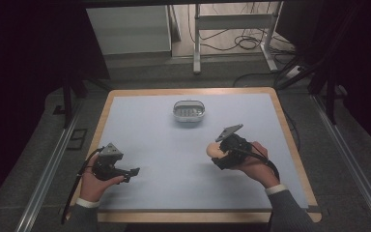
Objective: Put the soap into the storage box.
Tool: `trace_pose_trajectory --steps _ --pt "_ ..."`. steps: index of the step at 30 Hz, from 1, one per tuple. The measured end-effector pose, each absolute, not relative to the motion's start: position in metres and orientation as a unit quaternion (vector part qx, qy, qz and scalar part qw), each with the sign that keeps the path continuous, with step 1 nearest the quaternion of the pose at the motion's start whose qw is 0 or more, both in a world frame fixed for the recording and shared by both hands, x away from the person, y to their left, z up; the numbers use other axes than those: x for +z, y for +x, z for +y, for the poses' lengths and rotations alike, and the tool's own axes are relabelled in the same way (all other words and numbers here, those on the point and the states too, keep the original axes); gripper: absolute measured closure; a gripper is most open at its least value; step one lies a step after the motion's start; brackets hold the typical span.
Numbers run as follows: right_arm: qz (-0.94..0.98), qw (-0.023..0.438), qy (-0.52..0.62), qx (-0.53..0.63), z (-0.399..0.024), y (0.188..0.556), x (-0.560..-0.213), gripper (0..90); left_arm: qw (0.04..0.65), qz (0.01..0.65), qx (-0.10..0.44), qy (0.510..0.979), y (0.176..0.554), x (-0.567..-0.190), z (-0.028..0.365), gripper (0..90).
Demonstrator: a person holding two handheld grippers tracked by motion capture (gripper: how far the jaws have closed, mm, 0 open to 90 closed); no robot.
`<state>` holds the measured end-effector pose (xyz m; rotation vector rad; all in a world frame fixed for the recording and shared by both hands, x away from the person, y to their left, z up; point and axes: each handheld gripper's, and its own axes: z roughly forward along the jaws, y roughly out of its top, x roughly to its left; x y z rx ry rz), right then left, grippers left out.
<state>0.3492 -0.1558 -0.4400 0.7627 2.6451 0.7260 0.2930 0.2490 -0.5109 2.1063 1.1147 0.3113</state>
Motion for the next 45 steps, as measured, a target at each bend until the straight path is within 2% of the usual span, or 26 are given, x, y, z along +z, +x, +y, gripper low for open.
trace_pose_trajectory --steps 45 --pt "0.909 0.167 0.28 0.259 -0.147 0.395 -0.414 31.7 0.362 0.434 0.121 0.816 0.293 -0.51 0.251 7.6"
